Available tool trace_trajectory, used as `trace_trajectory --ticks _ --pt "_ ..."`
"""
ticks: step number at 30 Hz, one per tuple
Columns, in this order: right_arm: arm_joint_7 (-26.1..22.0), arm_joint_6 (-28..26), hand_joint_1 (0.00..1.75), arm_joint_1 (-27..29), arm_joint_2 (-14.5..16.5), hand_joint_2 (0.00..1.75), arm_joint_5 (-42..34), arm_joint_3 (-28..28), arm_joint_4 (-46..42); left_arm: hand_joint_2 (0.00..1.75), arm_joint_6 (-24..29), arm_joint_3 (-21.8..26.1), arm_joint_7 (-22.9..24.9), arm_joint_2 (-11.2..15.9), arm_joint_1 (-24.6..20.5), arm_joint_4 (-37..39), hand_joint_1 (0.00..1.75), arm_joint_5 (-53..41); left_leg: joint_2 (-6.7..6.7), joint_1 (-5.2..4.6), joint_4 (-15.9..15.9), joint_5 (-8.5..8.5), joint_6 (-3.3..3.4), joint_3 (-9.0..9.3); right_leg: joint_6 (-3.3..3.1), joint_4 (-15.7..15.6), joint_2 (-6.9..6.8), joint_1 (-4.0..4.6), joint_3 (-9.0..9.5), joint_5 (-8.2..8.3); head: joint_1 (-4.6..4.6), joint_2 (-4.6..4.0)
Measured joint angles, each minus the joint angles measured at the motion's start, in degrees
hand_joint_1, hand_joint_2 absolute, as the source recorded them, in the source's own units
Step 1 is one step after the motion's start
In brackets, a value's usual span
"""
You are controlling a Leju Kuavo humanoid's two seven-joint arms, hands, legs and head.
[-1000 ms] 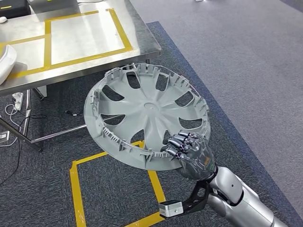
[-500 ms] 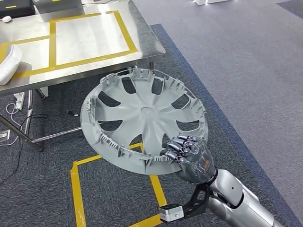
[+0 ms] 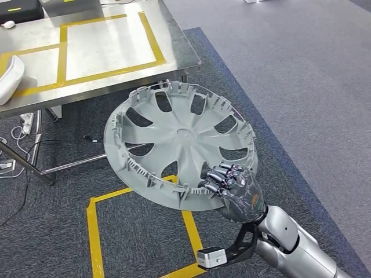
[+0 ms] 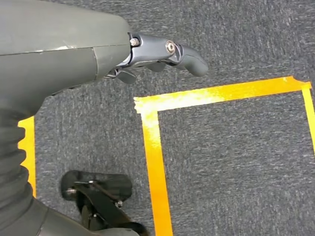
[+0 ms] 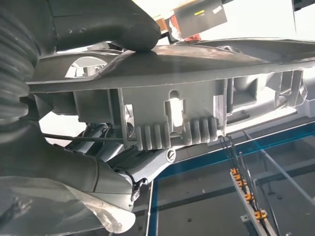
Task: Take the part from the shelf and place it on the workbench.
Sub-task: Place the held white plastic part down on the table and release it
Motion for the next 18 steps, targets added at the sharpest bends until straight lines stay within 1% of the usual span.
trace_trajectory --ticks 1,2,3,4,5,6,7,8,9,10,11,12,13,14,15,16,17,18 --pt "0.0 0.0 1.75 0.0 0.0 1.75 0.1 0.0 0.0 1.75 0.0 0.0 0.0 0.0 0.0 0.0 0.0 0.0 0.15 -0.18 -3.6 1.68 0.31 1.42 0.17 0.0 -0.02 0.1 0.08 -0.05 -0.02 0.0" --pt "0.1 0.0 1.75 0.0 0.0 1.75 0.3 0.0 0.0 1.75 0.0 -0.1 0.0 0.1 -0.1 0.0 0.0 0.0 0.32 -0.37 -6.2 2.47 0.53 2.43 0.43 0.0 -0.05 0.17 0.07 -0.05 -0.03 0.0" --pt "0.1 0.0 1.75 -0.1 0.0 1.75 0.5 -0.1 0.0 1.75 0.0 -0.2 0.1 0.1 -0.1 0.0 0.0 0.0 0.4 -0.56 -7.4 2.5 0.66 2.81 0.74 -0.1 -0.15 0.21 0.02 0.0 -0.04 0.0" --pt "0.1 0.1 1.75 -0.1 0.0 1.75 0.7 -0.1 0.0 1.75 0.0 -0.2 0.2 0.1 -0.2 0.0 0.0 0.0 0.33 -0.72 -7.8 2.33 0.74 2.79 1.14 -0.2 -0.31 0.24 0.03 0.12 -0.07 0.0" --pt "0.1 0.1 1.75 -0.1 0.0 1.75 0.9 -0.1 0.0 1.75 0.0 -0.3 0.2 0.1 -0.2 0.1 0.0 0.0 0.15 -0.73 -8.1 2.4 0.96 2.86 1.56 -0.5 -0.54 0.17 0.13 0.21 -0.05 0.0" --pt "0.1 0.1 1.75 -0.1 0.0 1.75 1.1 -0.1 0.0 1.75 0.0 -0.4 0.3 0.1 -0.2 0.1 0.0 0.0 -0.1 -0.7 -8.5 2.64 1.24 2.97 1.9 -0.6 -0.65 0.09 0.12 0.07 -0.01 0.0" --pt "0.1 0.1 1.75 -0.2 0.0 1.75 1.3 -0.1 0.0 1.75 0.0 -0.5 0.3 0.2 -0.2 0.1 0.0 0.0 -0.35 -0.63 -8.9 2.94 1.61 3.14 2.12 0.0 -0.58 0.05 -0.21 -0.54 0.04 0.0" --pt "0.2 0.1 1.75 -0.3 -0.1 1.75 1.5 -0.1 0.1 1.75 0.0 -0.6 0.4 0.2 -0.2 0.1 0.0 0.0 -0.64 -0.56 -9.2 3.22 1.94 3.33 2.22 1.8 -0.38 0.06 -1.08 -1.71 0.18 0.0" --pt "0.2 0.1 1.75 -0.4 -0.1 1.75 1.7 -0.1 0.1 1.75 0.1 -0.7 0.5 0.2 -0.2 0.2 0.0 0.0 -0.92 -0.59 -9.4 3.35 2.15 3.36 2.21 4.9 -0.07 0.07 -2.6 -3.35 0.31 0.0" --pt "0.3 0.1 1.75 -0.5 -0.1 1.75 1.9 -0.1 0.1 1.75 0.1 -0.8 0.7 0.3 -0.2 0.3 0.0 0.0 -1.25 -0.71 -9.4 3.4 2.32 3.33 2.2 8.8 0.16 0.16 -4.44 -5.12 0.38 0.0" --pt "0.3 0.0 1.75 -0.5 -0.1 1.75 2.0 0.0 0.2 1.75 0.1 -1.0 0.9 0.3 -0.2 0.4 0.0 0.0 -1.66 -0.87 -9.4 3.4 2.39 3.31 2.17 12.3 0.31 0.25 -6.19 -6.36 0.46 0.0" --pt "0.4 0.0 1.75 -0.5 -0.1 1.75 2.1 0.0 0.2 1.75 0.1 -1.1 1.0 0.3 -0.2 0.6 0.0 0.0 -2.06 -1.03 -9.4 3.38 2.45 3.34 2.1 14.4 0.41 0.35 -7.29 -6.64 0.48 0.0" --pt "0.4 0.0 1.75 -0.4 -0.1 1.75 2.1 0.1 0.3 1.75 0.1 -1.2 1.1 0.3 -0.2 0.7 0.0 -0.1 -2.47 -1.17 -9.3 3.36 2.49 3.37 1.93 14.4 0.5 0.48 -7.36 -5.8 0.5 0.0" --pt "0.4 0.0 1.75 -0.4 -0.1 1.75 2.0 0.1 0.4 1.75 0.1 -1.3 1.2 0.3 -0.2 0.8 0.0 -0.1 -2.84 -1.28 -9.3 3.32 2.53 3.43 1.65 11.9 0.59 0.62 -6.31 -3.97 0.54 0.0" --pt "0.4 0.0 1.75 -0.4 -0.1 1.75 1.9 0.1 0.4 1.75 0.1 -1.4 1.2 0.4 -0.1 0.9 0.0 -0.1 -3.17 -1.37 -9.3 3.26 2.58 3.49 1.3 7.9 0.78 0.75 -4.47 -1.83 0.56 0.0" --pt "0.4 0.0 1.75 -0.5 -0.1 1.75 1.7 0.1 0.4 1.75 0.1 -1.5 1.2 0.4 -0.1 1.1 0.0 -0.1 -3.44 -1.54 -9.2 3.18 2.57 3.47 0.95 4.1 1.04 0.89 -2.46 -0.4 0.54 0.0" --pt "0.4 0.0 1.75 -0.5 -0.1 1.75 1.3 0.1 0.4 1.75 0.2 -1.6 1.3 0.4 -0.1 1.2 0.0 -0.1 -3.67 -1.65 -9.1 3.12 2.51 3.36 0.67 1.1 1.26 0.98 -0.93 0.44 0.52 0.01" --pt "0.3 0.0 1.75 -0.6 -0.1 1.75 1.0 0.1 0.4 1.75 0.3 -1.7 1.4 0.5 -0.1 1.4 0.0 -0.1 -3.84 -1.7 -9.0 3.08 2.36 3.22 0.48 -0.5 1.46 1.09 -0.05 0.61 0.46 0.01"
